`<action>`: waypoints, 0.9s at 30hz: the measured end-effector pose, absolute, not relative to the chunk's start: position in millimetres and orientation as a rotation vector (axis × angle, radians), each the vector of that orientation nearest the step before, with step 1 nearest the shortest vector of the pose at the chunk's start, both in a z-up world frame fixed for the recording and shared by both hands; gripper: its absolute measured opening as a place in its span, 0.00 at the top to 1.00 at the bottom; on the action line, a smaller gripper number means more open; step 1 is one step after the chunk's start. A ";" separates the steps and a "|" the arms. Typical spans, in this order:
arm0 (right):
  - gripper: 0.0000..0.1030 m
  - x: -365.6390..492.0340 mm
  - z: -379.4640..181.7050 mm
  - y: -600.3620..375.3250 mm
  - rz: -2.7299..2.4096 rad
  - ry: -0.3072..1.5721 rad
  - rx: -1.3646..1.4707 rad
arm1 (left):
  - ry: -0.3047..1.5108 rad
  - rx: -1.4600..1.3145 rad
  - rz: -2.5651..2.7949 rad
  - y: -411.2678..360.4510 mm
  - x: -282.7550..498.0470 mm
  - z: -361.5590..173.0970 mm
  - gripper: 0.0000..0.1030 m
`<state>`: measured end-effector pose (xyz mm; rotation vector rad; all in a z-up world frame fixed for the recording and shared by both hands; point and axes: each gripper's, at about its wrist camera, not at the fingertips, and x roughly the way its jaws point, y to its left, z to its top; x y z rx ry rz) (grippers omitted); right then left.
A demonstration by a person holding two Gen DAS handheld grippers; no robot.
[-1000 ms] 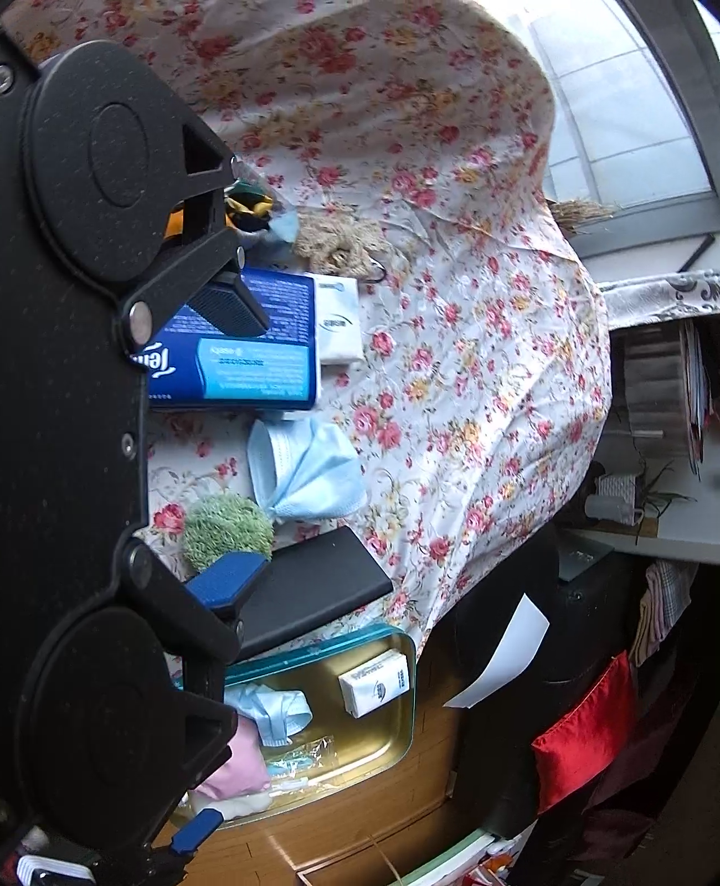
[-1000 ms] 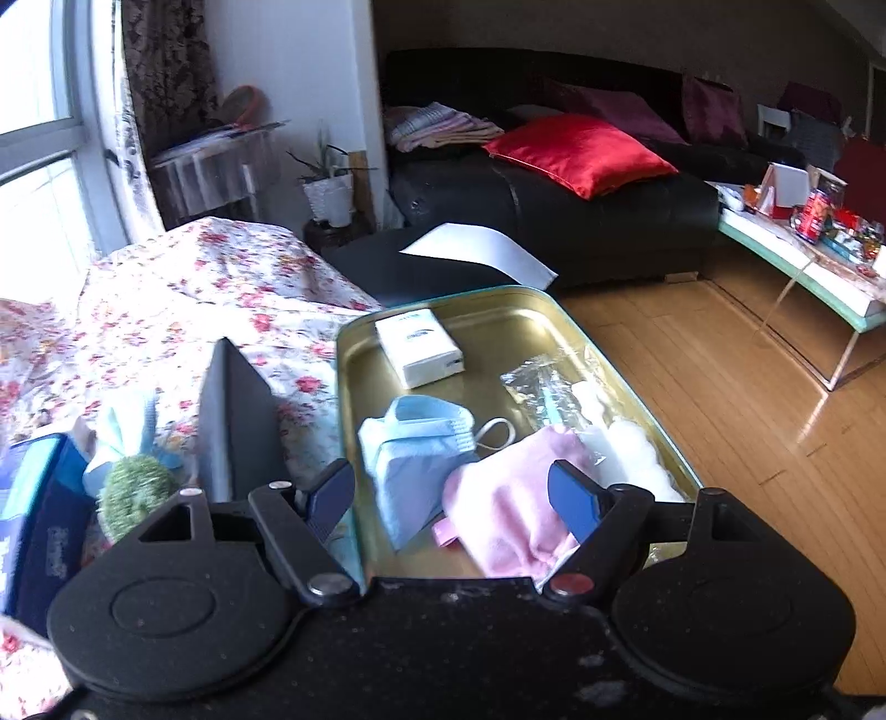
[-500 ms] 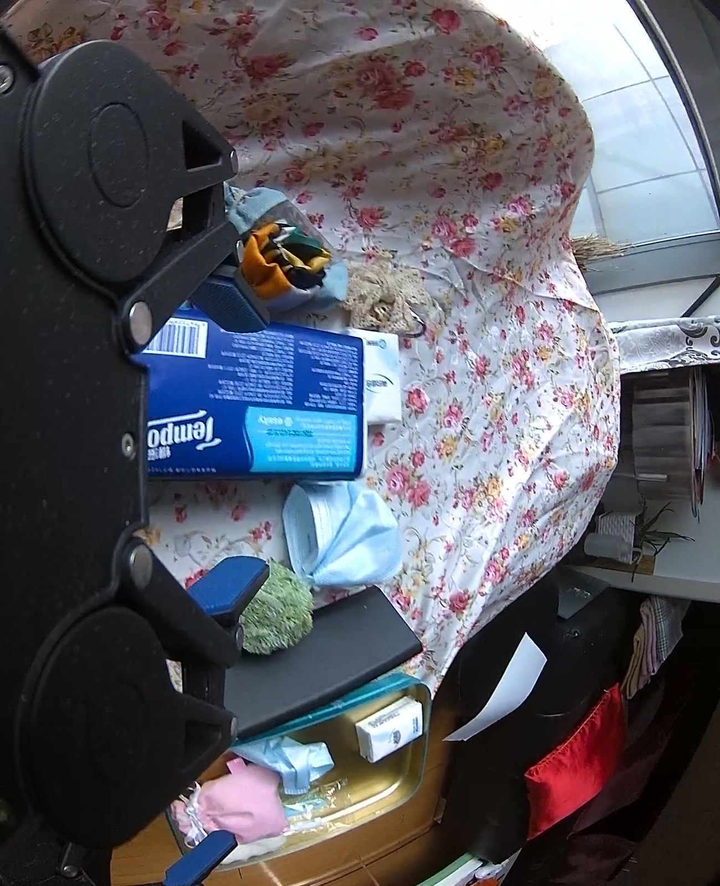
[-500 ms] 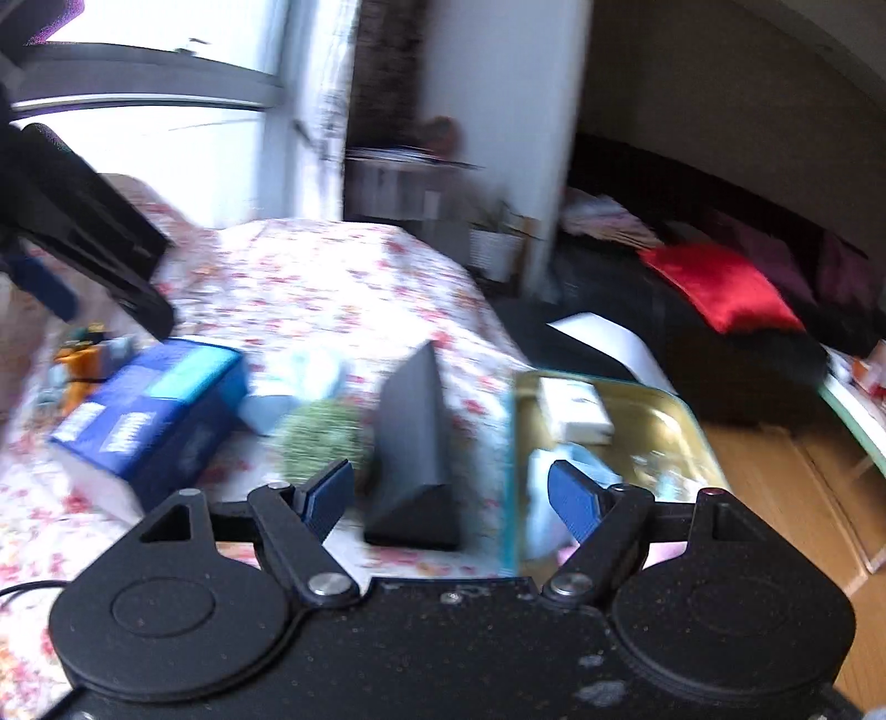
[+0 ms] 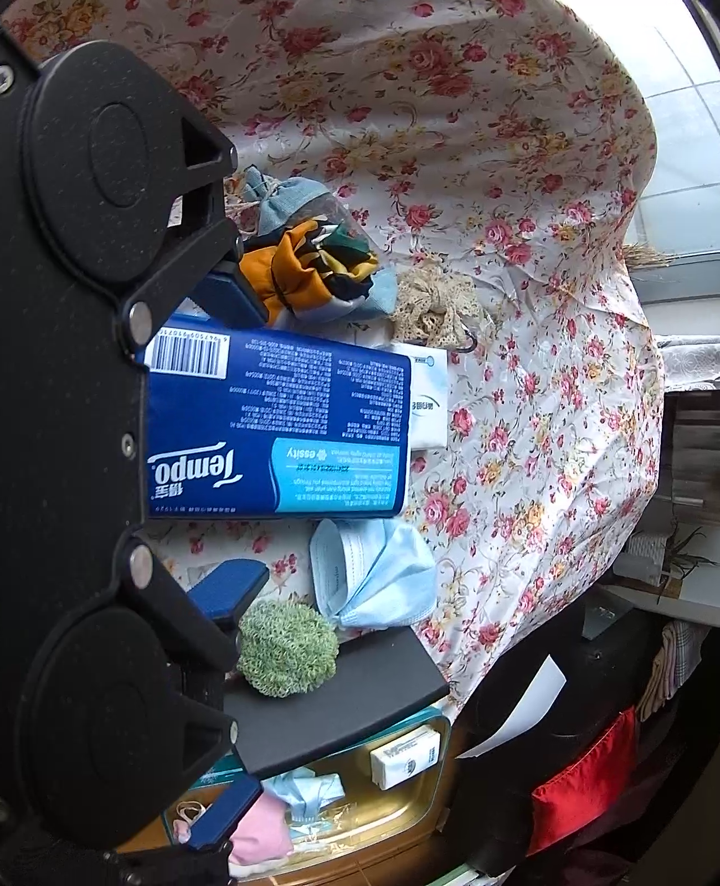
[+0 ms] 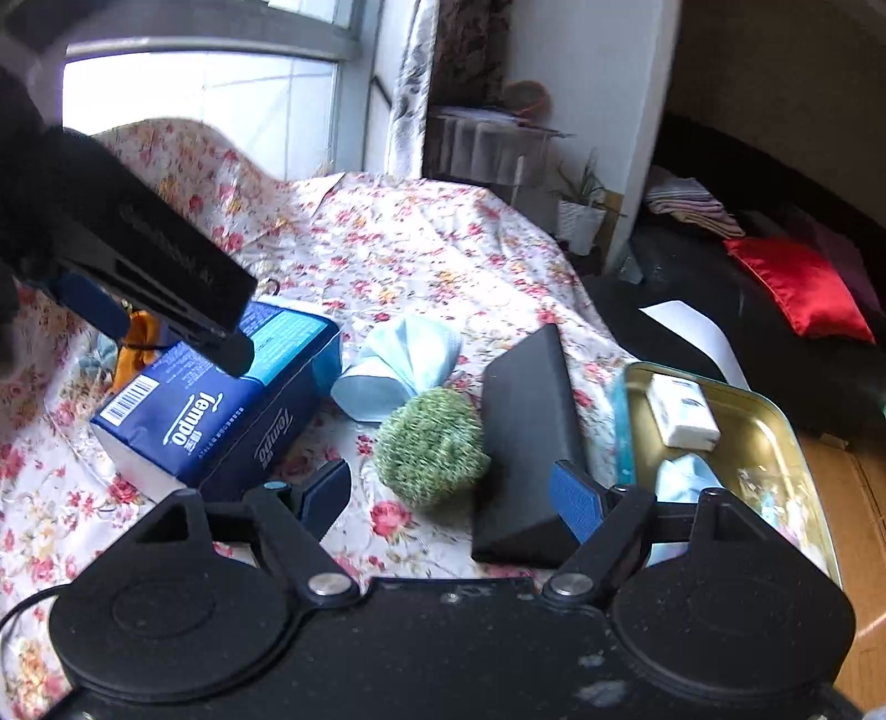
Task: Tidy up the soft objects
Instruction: 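Grasp the green scrubber ball with the right tool while the left tool grasps the light blue mask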
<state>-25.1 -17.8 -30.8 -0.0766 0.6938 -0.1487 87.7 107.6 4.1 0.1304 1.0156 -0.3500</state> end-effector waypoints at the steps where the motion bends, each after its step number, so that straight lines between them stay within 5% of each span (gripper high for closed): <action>1: 0.24 -19.2 -33.4 -15.6 -0.145 0.700 -0.091 | 1.011 0.127 -0.349 108.5 89.1 4.8 0.12; 15: 0.26 41.7 -70.0 -6.1 -0.127 0.782 -0.234 | 0.995 0.131 -0.357 108.5 99.8 8.0 0.09; 19: 0.40 42.1 -76.4 -8.3 -0.113 0.816 -0.225 | 0.993 0.133 -0.365 104.9 100.4 8.7 0.09; 27: 0.44 21.1 -65.2 -18.4 -0.092 0.827 -0.106 | 0.994 0.151 -0.381 91.1 105.5 8.3 0.09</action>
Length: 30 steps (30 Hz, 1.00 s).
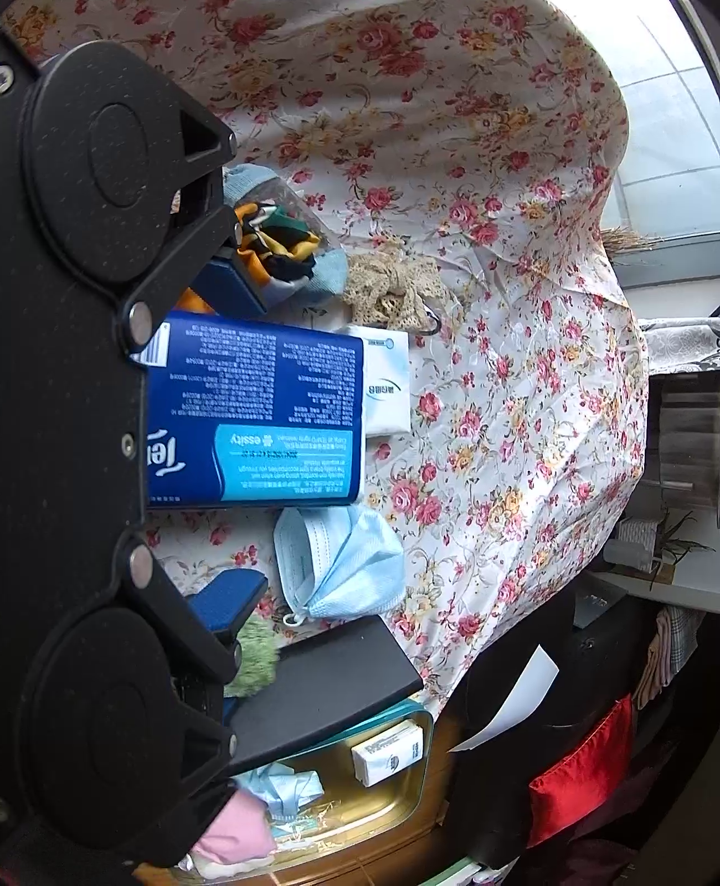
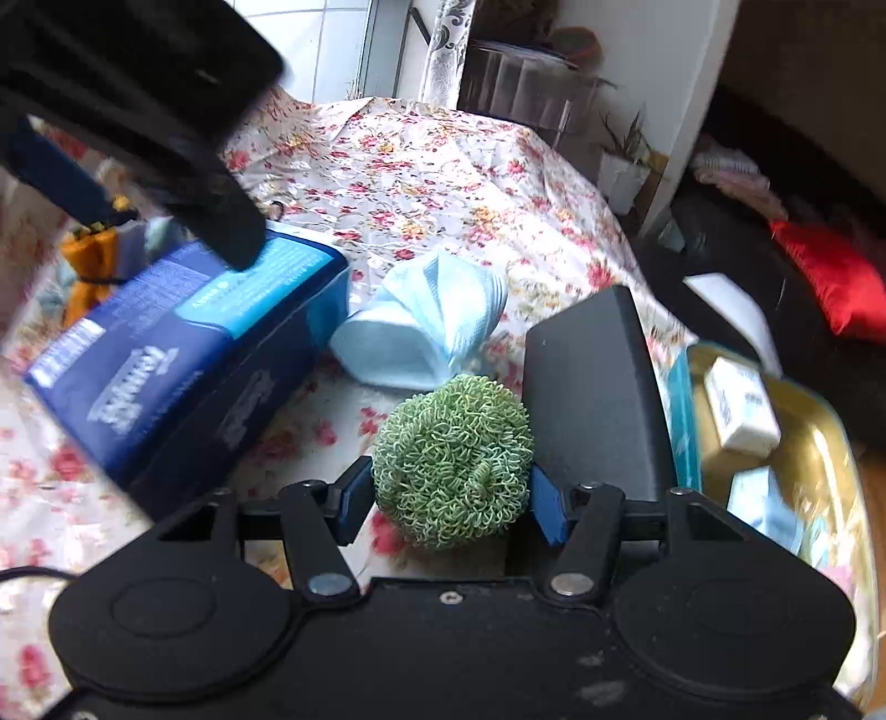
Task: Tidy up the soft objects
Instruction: 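Grasp the green scrubber ball with the right tool while the left tool grasps the light blue mask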
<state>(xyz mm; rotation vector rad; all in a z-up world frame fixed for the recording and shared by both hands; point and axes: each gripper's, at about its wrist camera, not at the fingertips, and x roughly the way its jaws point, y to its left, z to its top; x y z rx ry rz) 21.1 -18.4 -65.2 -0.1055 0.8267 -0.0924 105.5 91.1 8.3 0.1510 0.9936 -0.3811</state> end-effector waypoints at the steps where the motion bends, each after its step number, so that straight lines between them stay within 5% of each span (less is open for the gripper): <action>1: 0.44 15.1 -62.7 -17.9 -0.087 0.831 -0.095 | 0.993 0.154 -0.382 88.0 107.2 8.3 0.09; 30: 0.43 -27.2 -61.8 -29.8 -0.055 0.844 0.108 | 1.002 0.305 -0.370 -18.2 173.7 -35.8 0.09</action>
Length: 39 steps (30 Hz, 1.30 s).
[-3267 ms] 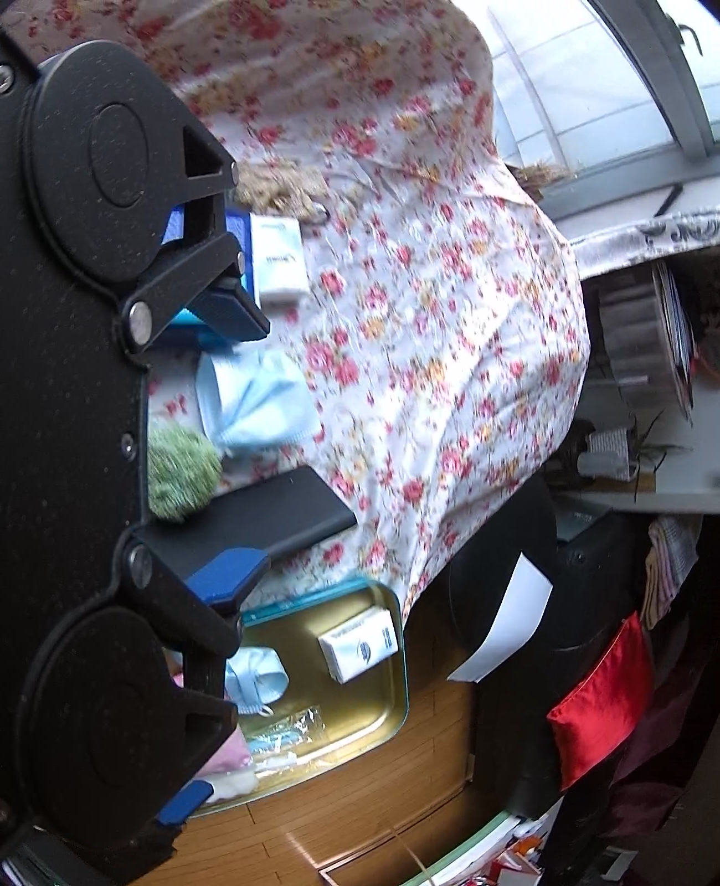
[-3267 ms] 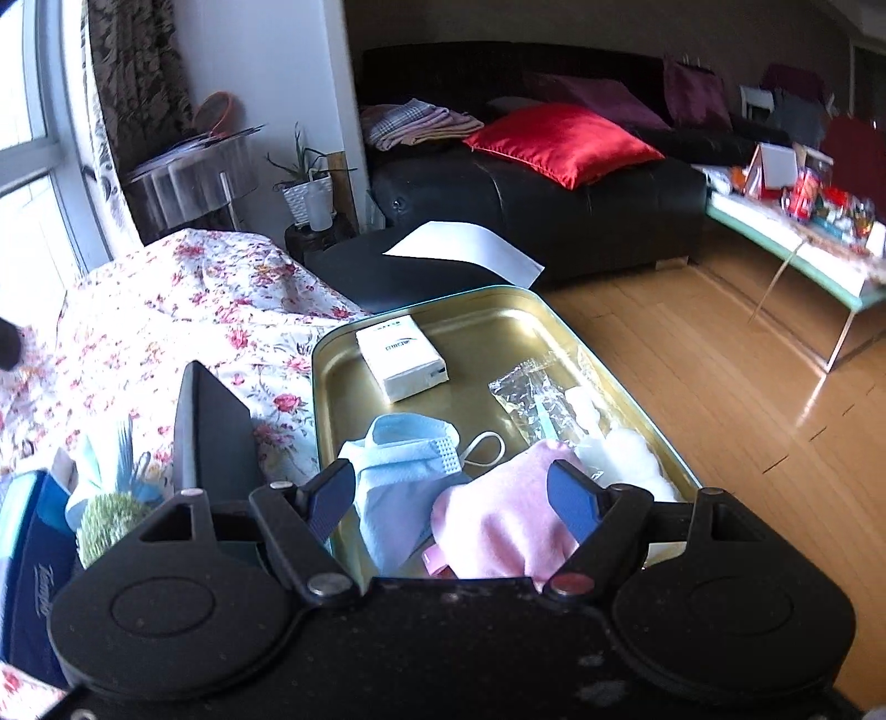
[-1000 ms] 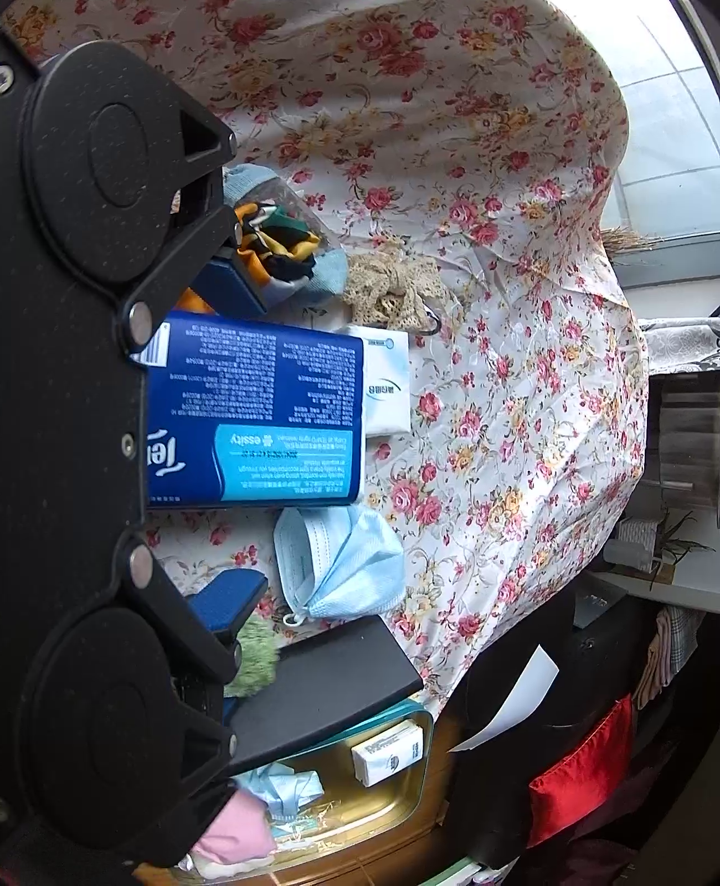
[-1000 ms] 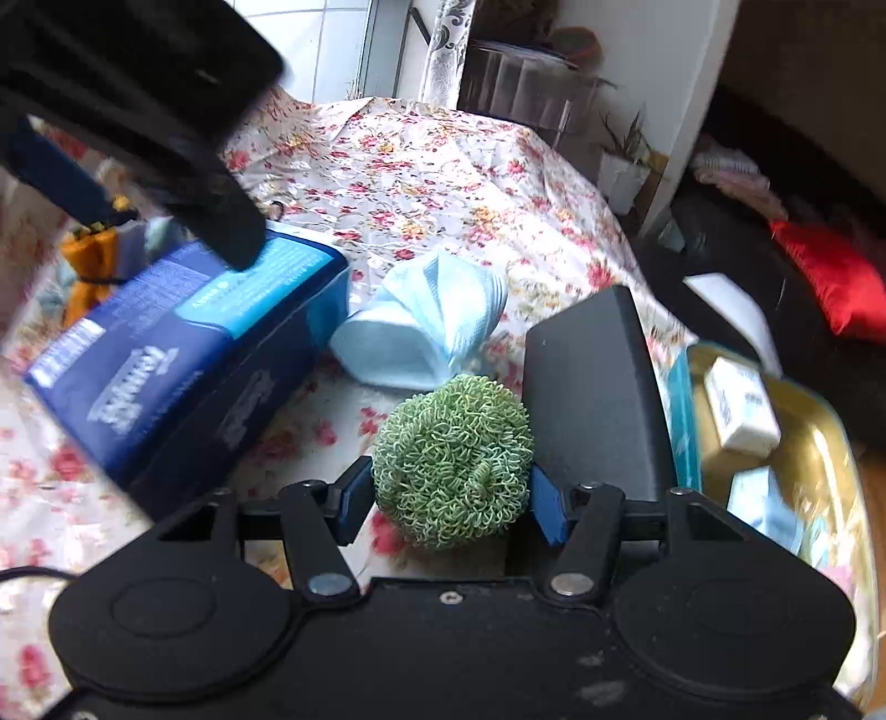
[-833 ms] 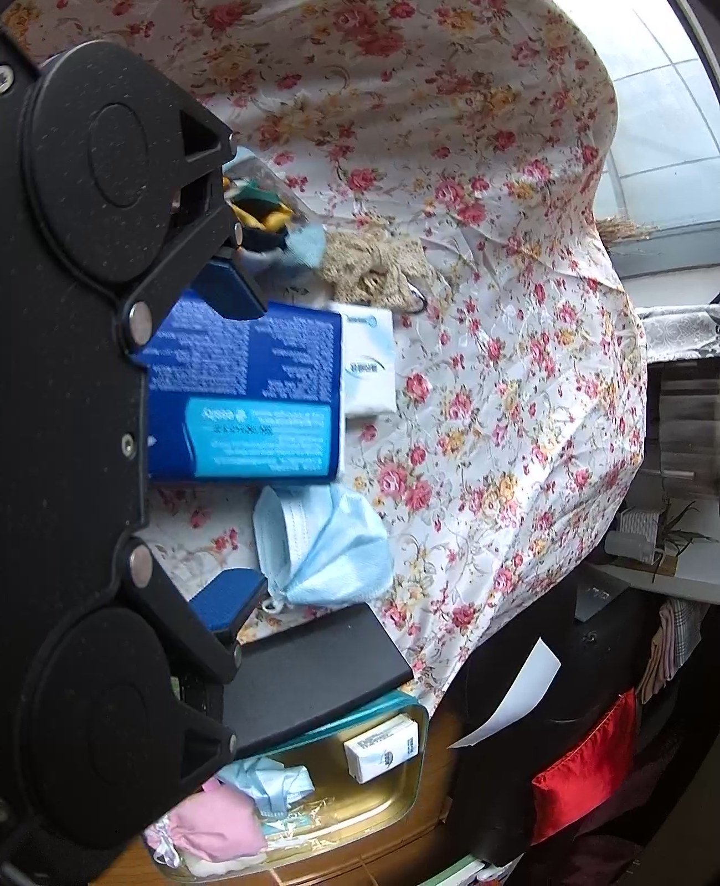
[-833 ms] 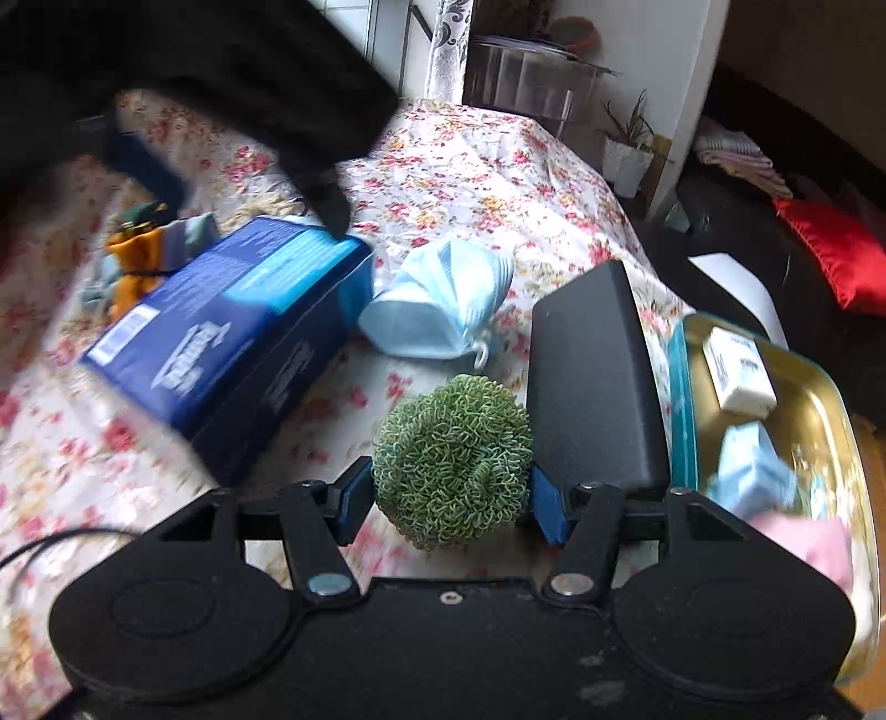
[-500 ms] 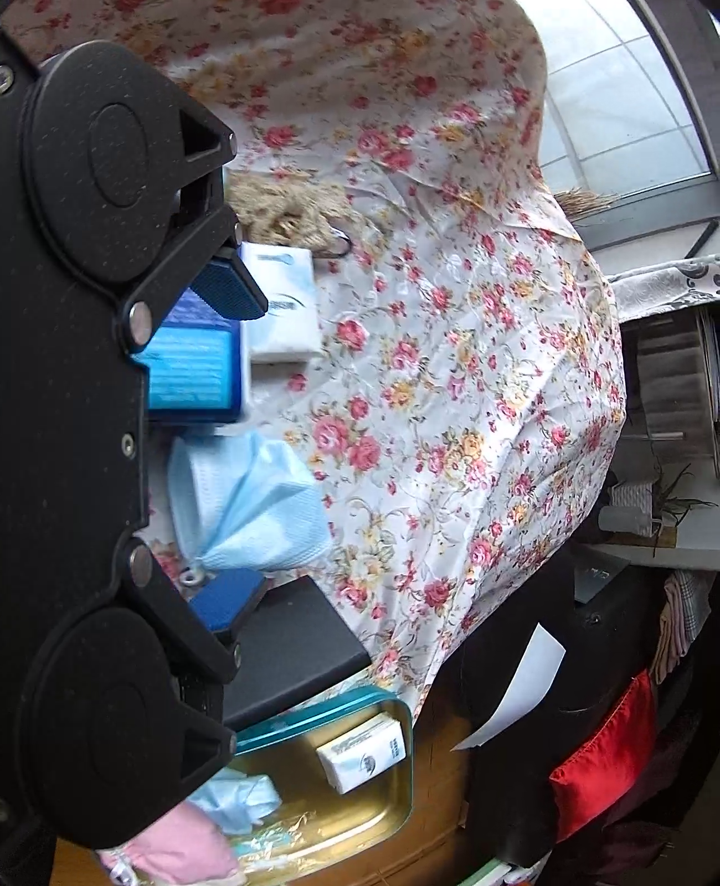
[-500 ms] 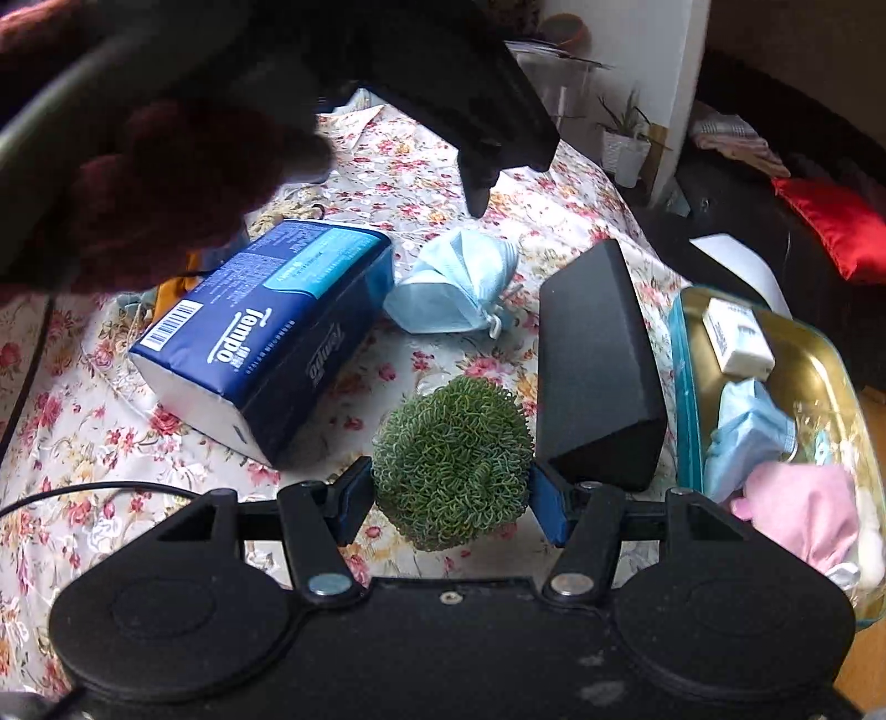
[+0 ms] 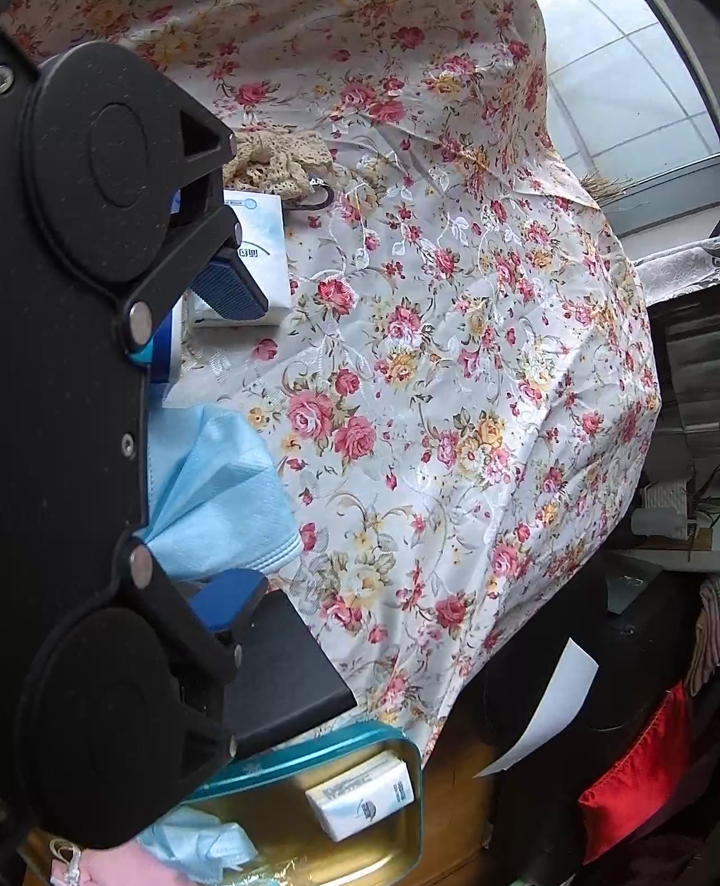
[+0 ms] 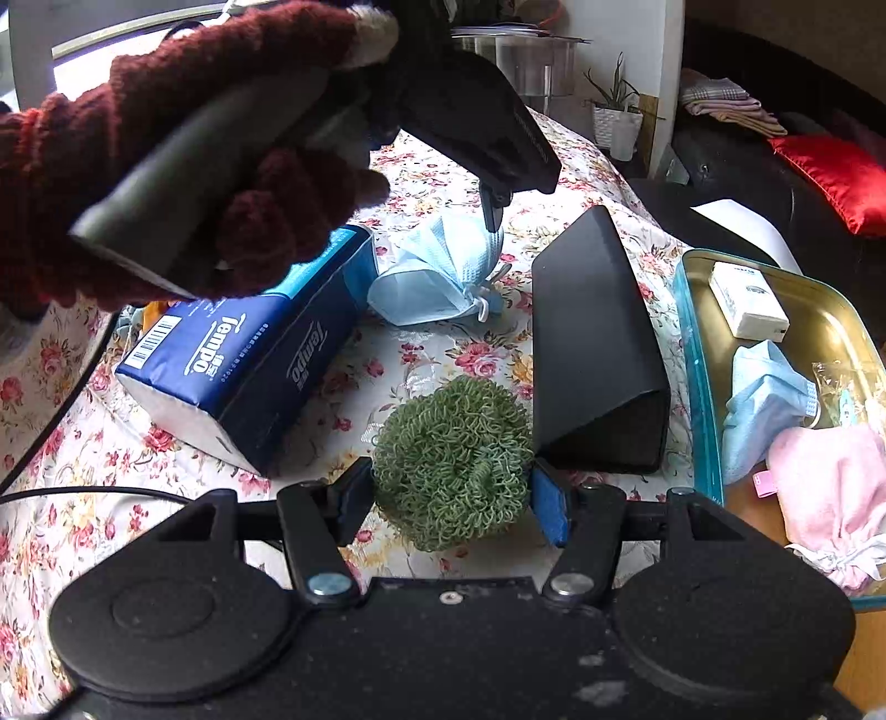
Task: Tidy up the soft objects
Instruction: 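Grasp the green scrubber ball with the right tool while the left tool grasps the light blue mask, then carry the scrubber and mask over the gold tray and open both tools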
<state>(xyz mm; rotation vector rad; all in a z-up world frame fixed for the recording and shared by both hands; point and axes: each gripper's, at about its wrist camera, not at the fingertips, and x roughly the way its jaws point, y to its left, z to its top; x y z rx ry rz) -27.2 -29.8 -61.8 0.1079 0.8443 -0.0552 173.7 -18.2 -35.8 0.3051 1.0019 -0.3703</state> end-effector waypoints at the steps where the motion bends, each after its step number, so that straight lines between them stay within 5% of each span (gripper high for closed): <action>1: 0.43 -26.9 -62.0 -30.0 -0.056 0.844 0.109 | 1.007 0.311 -0.369 -19.5 174.8 -38.3 0.09; 20: 0.42 -23.3 -66.1 -28.9 -0.054 0.857 0.109 | 1.069 0.300 -0.400 -28.2 180.7 -57.8 0.09; 24: 0.42 -23.8 -65.8 -30.1 -0.055 0.856 0.114 | 1.083 0.304 -0.418 -28.2 179.3 -60.7 0.32; 27: 0.42 -23.8 -65.5 -29.7 -0.055 0.853 0.113 | 1.077 0.298 -0.421 -26.1 178.5 -56.9 0.38; 39: 0.42 -27.9 -60.1 -34.1 -0.079 0.808 0.132 | 1.014 0.209 -0.430 -1.5 162.8 -4.5 0.40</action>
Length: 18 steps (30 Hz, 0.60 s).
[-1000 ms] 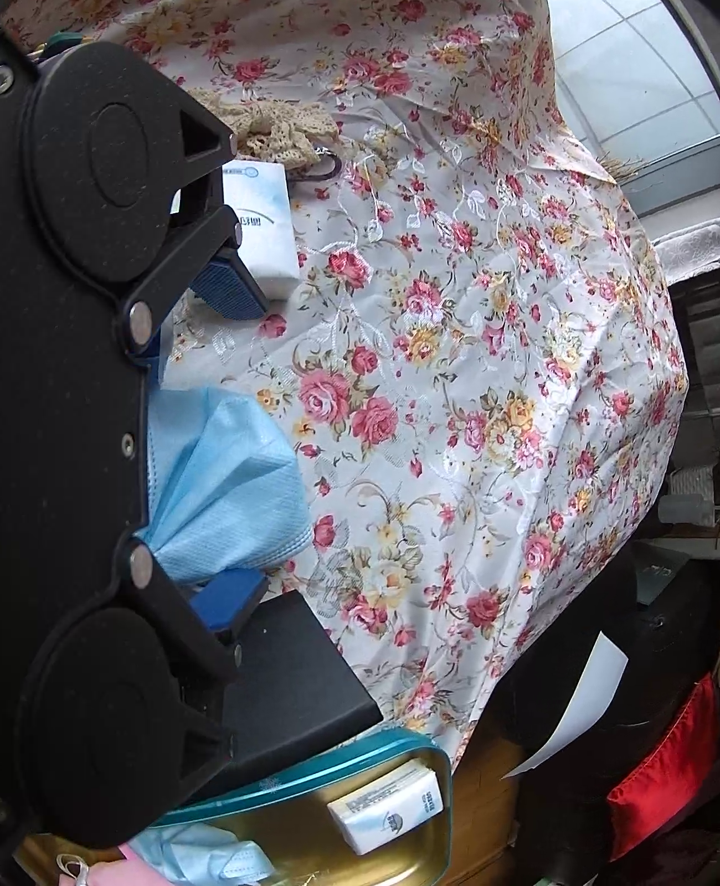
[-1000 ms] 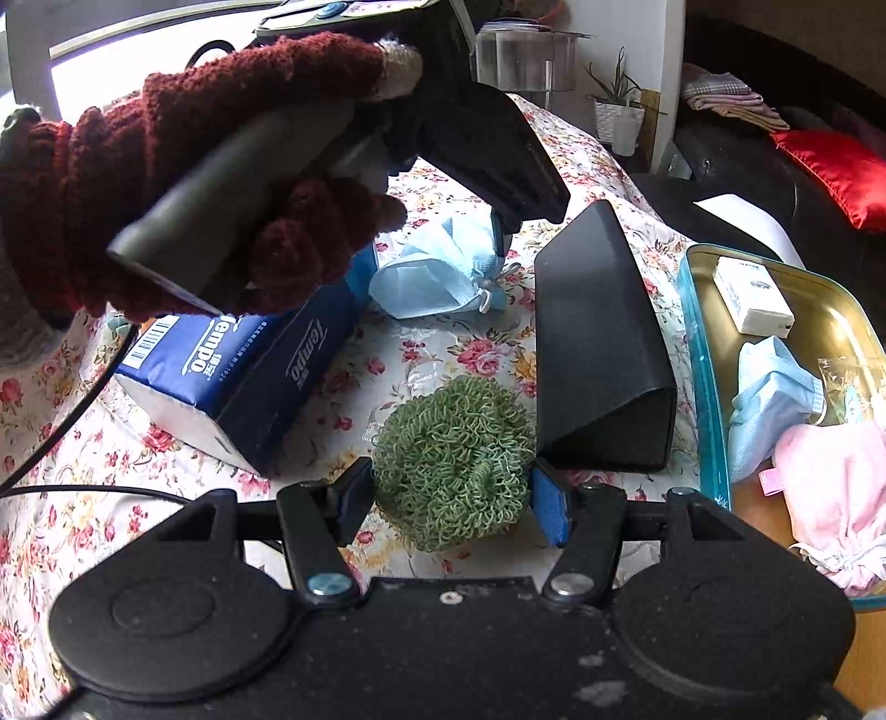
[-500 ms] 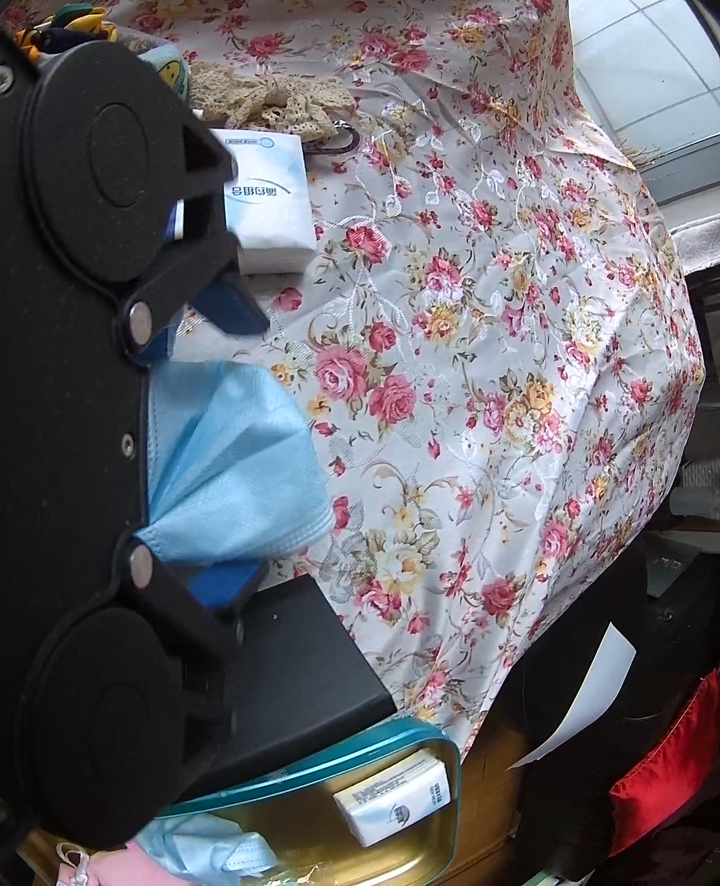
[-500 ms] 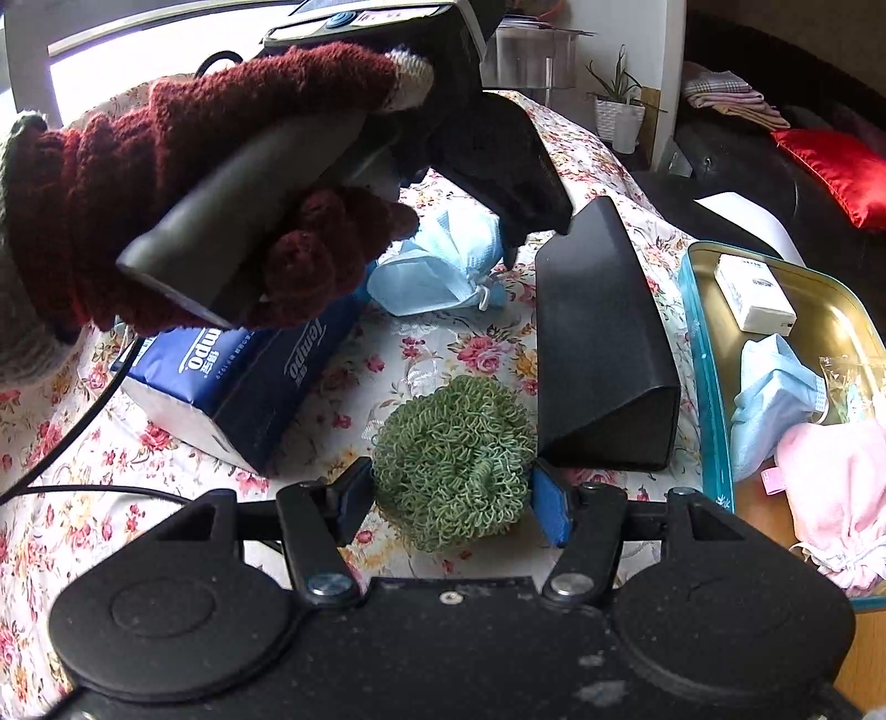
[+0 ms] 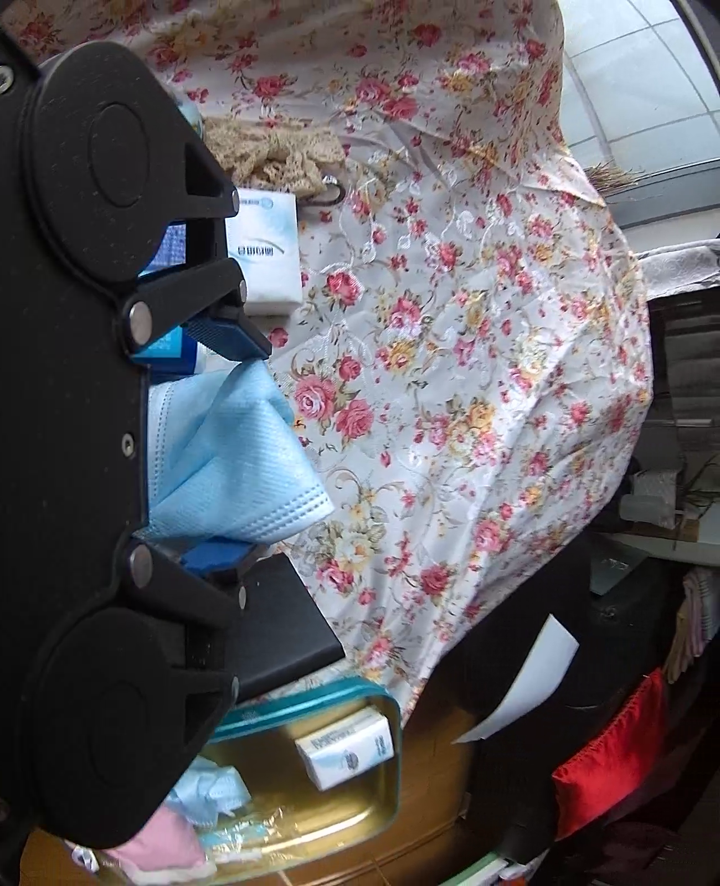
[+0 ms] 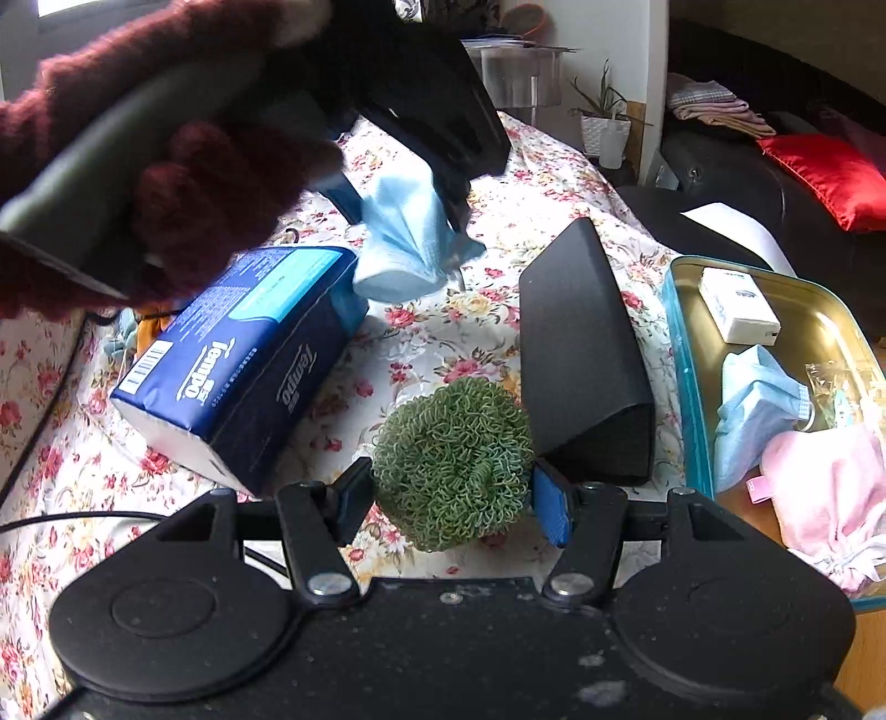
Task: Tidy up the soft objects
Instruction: 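Carry the scrubber and mask over the gold tray and open both tools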
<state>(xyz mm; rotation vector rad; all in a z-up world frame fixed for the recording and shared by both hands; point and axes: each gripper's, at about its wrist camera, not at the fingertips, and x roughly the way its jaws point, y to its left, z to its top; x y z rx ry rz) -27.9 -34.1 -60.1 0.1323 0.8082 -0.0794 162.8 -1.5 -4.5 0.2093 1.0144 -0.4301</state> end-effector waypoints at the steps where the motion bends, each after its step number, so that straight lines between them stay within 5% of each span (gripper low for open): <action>1: 0.42 -28.2 -60.0 -33.9 -0.081 0.806 0.130 | 1.007 0.202 -0.431 0.9 160.2 0.3 0.40; 18: 0.42 -46.0 -47.8 -36.3 -0.108 0.758 0.130 | 1.000 0.162 -0.436 36.4 105.6 35.2 0.40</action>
